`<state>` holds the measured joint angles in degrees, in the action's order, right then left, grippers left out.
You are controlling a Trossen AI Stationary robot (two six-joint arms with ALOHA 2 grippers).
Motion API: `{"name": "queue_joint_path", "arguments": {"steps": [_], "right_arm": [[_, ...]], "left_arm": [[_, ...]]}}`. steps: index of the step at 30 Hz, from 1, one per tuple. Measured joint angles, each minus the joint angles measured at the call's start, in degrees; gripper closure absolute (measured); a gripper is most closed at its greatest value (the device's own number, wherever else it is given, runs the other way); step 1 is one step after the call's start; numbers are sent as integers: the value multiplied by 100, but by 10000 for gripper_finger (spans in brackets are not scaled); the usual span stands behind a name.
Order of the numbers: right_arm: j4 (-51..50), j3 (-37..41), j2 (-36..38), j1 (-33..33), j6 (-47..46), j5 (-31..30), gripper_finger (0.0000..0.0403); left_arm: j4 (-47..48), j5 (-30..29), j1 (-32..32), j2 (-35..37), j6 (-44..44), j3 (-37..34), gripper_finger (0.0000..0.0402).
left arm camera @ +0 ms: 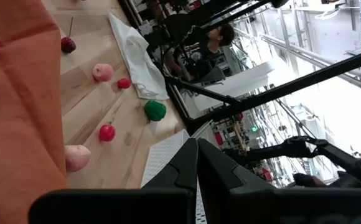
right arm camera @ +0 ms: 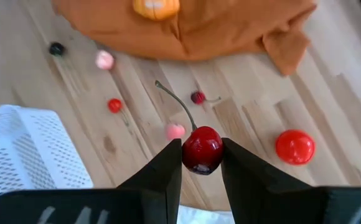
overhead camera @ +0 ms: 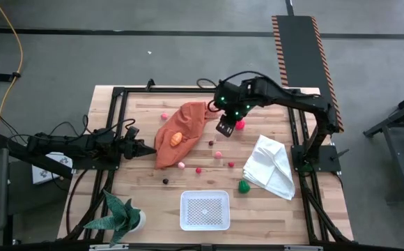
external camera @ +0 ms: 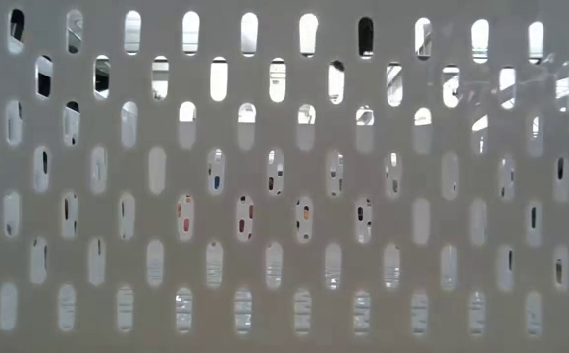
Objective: Pick and placing Produce into tupperware
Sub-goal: Put the right red cherry into the white bin
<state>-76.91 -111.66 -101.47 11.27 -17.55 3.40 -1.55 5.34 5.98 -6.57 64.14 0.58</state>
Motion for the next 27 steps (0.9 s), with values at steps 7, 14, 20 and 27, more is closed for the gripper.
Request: {"name": "queue_joint_path", "arguments": {"steps": [7,14,20,27], "right_arm": [[-601,-778,0,13,337,-4,313],[-1336,-1574,0,130,971,-89,313],[-1315,-2124,87,300,1586,-99,313],[-1317,-2249,304,462,1758,81,313]], "left_arm": [[0,-1,0,0,2,0,401],[-1,0,0,0,2,0,401],[2,0,0,0,4,0,401],[1,-2,0,-1,4,0,401]]}}
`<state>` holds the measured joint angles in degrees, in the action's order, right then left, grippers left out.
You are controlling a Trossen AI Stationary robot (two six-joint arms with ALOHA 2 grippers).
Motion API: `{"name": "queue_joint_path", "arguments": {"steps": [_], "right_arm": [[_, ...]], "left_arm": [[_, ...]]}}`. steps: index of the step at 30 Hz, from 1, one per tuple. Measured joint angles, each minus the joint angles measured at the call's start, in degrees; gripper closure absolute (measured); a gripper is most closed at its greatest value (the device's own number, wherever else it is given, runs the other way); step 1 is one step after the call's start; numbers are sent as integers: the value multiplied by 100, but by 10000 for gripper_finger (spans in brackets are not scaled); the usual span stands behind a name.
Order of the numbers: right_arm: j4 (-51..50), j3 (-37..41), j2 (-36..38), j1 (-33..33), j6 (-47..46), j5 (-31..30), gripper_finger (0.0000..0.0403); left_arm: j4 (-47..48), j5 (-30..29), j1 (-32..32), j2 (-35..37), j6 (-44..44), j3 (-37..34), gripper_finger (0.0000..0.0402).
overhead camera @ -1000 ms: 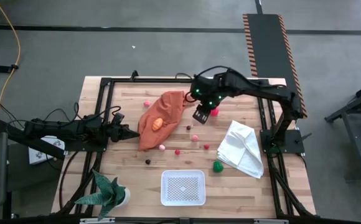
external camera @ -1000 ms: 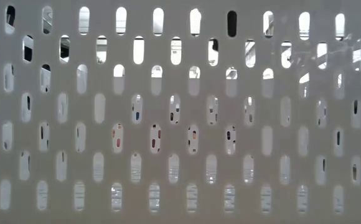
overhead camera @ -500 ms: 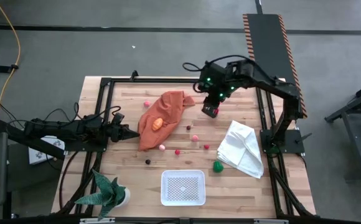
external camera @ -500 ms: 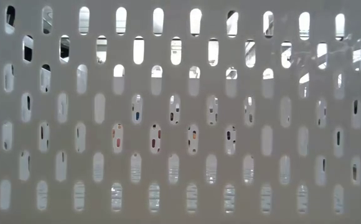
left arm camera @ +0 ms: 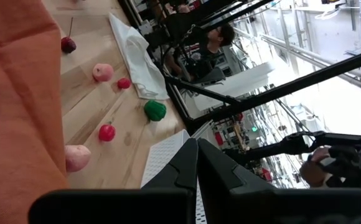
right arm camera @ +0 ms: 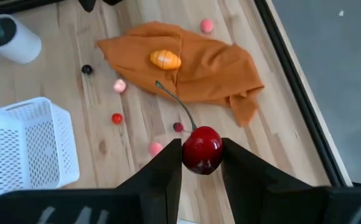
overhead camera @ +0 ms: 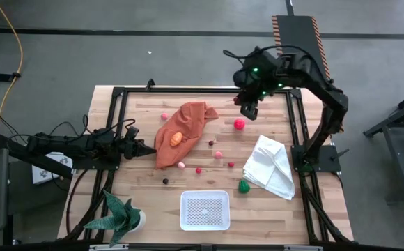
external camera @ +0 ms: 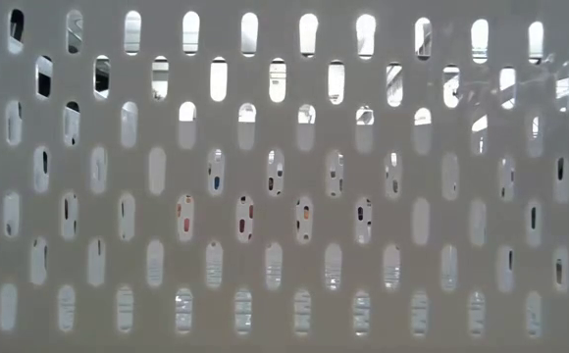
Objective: Pick and placing Produce into tupperware
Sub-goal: Put the right red cherry into the white bin
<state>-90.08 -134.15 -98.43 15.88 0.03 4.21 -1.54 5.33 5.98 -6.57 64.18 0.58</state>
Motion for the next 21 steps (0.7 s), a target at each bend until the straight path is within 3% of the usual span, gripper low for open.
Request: {"name": "queue_joint_path", "arguments": {"steps": [21], "right_arm": [[156,-2,383,-103,-452,39,313]], "left_arm": [[0,0,0,-1,0,0,401]]}}
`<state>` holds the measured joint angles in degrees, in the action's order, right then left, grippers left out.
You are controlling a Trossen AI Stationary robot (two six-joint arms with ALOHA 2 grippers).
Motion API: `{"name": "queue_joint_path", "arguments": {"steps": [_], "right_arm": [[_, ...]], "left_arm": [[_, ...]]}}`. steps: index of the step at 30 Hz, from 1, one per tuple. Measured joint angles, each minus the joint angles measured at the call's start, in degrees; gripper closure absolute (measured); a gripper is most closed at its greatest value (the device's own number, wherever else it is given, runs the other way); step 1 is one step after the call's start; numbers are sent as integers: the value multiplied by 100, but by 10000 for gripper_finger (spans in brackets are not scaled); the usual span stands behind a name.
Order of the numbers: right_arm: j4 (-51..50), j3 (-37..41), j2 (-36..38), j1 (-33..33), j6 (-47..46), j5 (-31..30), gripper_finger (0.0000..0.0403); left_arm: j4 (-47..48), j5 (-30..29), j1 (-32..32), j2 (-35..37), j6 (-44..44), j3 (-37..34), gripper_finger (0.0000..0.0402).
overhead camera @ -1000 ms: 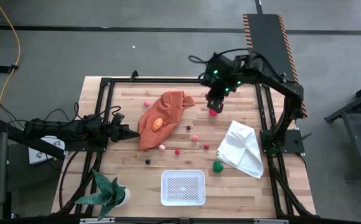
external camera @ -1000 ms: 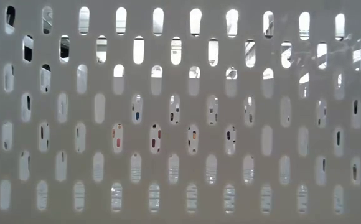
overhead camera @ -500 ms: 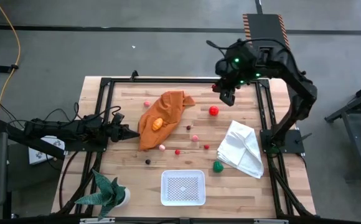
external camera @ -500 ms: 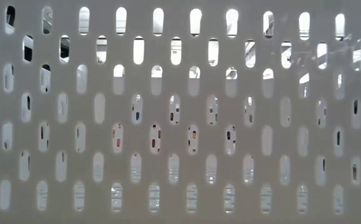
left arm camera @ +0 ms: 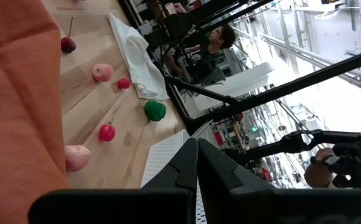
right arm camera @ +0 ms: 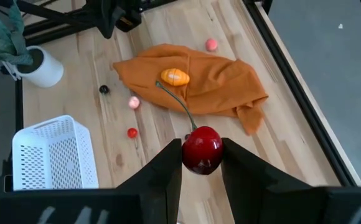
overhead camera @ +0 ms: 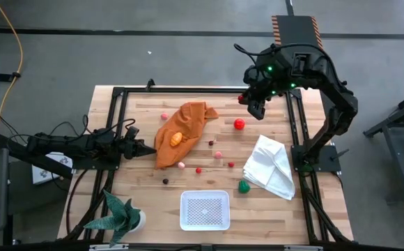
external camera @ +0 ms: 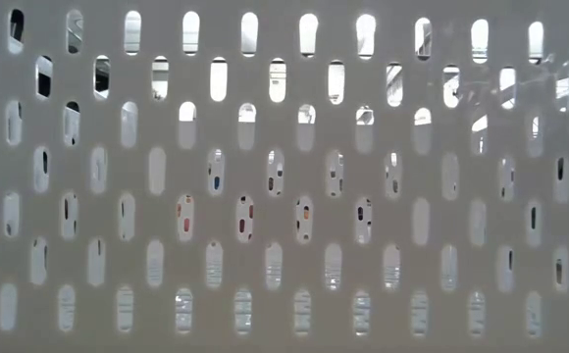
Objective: Pick and placing Produce into tupperware
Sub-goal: Put the right red cherry into the white bin
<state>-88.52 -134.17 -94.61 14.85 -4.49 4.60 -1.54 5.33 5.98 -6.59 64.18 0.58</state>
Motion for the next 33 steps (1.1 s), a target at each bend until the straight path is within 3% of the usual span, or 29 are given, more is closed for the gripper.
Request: {"name": "queue_joint_path", "arguments": {"steps": [8,33], "right_arm": [[12,0,-9,-375,581,7,313],[679,9,-451,-3717,793,-4,313]], "left_arm": [[0,1,0,2,0,0,401],[-2,-1,0,0,0,0,401]]}}
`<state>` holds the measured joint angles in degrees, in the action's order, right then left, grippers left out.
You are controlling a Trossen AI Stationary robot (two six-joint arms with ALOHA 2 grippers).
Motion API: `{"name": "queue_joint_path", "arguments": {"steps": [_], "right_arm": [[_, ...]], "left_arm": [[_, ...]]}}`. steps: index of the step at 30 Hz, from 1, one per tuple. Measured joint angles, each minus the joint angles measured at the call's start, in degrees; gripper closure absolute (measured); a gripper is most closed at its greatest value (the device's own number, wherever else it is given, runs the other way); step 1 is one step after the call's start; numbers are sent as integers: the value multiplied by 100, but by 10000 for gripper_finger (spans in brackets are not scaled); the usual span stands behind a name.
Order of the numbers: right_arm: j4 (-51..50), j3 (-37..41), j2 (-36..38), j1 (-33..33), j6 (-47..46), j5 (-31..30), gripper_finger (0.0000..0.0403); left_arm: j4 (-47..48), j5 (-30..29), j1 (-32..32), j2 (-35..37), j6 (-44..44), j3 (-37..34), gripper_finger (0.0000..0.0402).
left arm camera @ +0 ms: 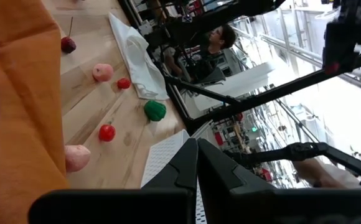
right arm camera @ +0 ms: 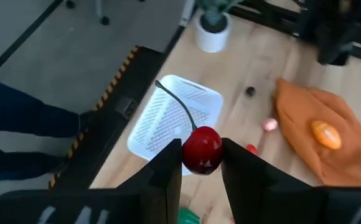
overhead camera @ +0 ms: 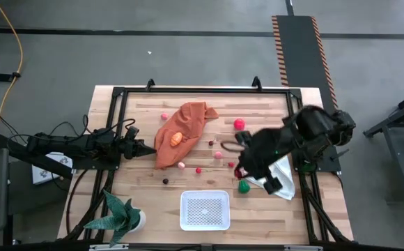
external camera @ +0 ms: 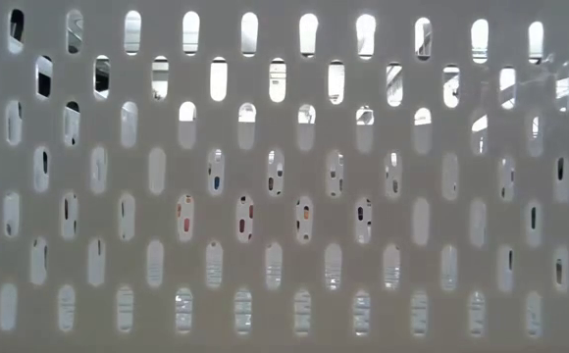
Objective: Pick and placing Produce into tupperware
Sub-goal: Put the right red cherry into the white bin
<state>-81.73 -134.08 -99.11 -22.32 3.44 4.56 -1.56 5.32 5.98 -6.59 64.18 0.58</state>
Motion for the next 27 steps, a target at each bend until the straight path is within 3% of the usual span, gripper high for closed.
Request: {"name": "queue_joint_path", "arguments": {"steps": [12,27], "right_arm": [[215,0,-223,-565,-366,-50,313],[745,0,-1575,-937,-560,-361,313]], "left_arm": [[1,2,0,0,0,0,401],[2,2,0,0,0,0,401]]}}
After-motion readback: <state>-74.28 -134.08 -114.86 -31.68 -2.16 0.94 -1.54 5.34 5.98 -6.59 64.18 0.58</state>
